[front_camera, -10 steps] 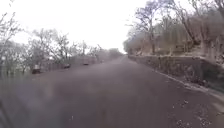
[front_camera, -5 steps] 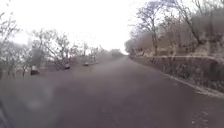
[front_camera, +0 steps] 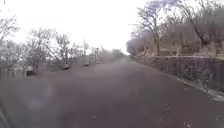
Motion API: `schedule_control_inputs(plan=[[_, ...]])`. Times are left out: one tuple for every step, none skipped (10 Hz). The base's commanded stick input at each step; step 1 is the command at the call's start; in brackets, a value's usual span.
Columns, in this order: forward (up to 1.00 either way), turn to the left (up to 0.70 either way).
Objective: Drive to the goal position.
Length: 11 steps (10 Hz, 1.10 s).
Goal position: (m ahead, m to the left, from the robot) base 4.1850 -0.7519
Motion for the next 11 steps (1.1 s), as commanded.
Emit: schedule_control_inputs(plan=[[0.70,0.00],[0.70,0.00],[0.70,-0.02],[0.70,-0.04],[0.70,-0.06],[0.70,-0.07],[0.70,0.00],[0.70,0.00],[0.70,0.00],[0.70,0.00],[0.70,0.00]])
